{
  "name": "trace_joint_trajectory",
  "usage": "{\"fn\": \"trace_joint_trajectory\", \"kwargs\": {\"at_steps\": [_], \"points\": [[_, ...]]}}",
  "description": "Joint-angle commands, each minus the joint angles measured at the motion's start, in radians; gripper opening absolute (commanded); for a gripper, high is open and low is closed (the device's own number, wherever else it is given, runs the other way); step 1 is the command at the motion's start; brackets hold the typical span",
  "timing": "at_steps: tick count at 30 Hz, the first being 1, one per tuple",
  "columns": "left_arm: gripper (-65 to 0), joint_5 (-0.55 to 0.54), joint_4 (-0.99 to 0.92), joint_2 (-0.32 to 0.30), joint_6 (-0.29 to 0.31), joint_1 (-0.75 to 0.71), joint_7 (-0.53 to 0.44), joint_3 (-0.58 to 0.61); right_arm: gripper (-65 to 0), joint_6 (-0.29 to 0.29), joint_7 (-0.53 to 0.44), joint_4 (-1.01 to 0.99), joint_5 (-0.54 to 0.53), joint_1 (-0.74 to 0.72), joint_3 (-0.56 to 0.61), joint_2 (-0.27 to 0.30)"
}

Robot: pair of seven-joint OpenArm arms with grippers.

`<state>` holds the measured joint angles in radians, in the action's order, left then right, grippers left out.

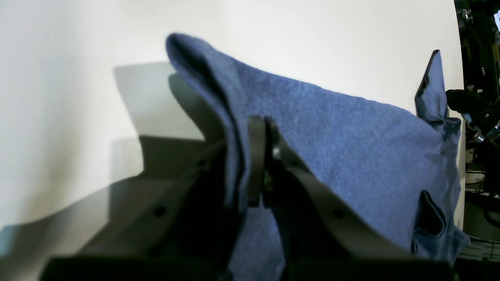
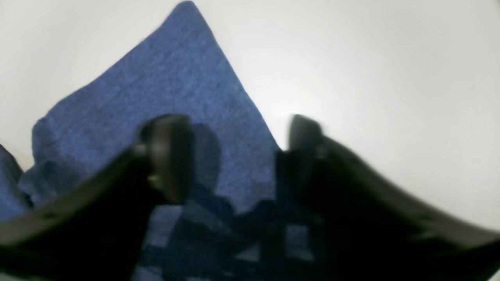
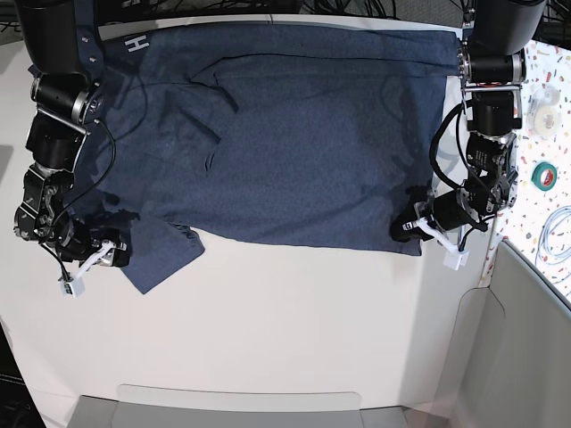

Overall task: Layout the t-shirt on the table in an organized manner, then fold the t-shirt properly
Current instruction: 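Grasp the shirt's hem and sleeve corners with both grippers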

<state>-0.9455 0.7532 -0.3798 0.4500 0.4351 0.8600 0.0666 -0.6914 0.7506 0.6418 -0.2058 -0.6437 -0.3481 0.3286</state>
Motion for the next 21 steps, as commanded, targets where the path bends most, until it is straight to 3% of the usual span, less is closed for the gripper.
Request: {"fn": "trace_joint_trajectory", "kwargs": {"at_steps": [1,5,13,21], "points": [[-65.0,0.043,0.002,-0.008,-0.015,0.006,0.034,0.005,-41.0,-0.007,0.005,0.013,0.003,-0.015,0.002,0.01],[-65.0,0.043,0.002,-0.008,-0.015,0.006,0.034,0.005,-64.4,-0.007,0.005,0.013,0.004,-0.012,0.013,0.01],[-65.0,0.043,0.002,-0.008,-0.015,0.006,0.034,0.005,-65.0,-0.007,0.005,0.026,0.004,-0.001,0.06,0.011],[-65.0,0.036,0.007,-0.008,-0.015,0.006,0.035,-0.004,-65.0,-0.007,0.013,0.25,0.004,0.068,0.063,0.01]]}}
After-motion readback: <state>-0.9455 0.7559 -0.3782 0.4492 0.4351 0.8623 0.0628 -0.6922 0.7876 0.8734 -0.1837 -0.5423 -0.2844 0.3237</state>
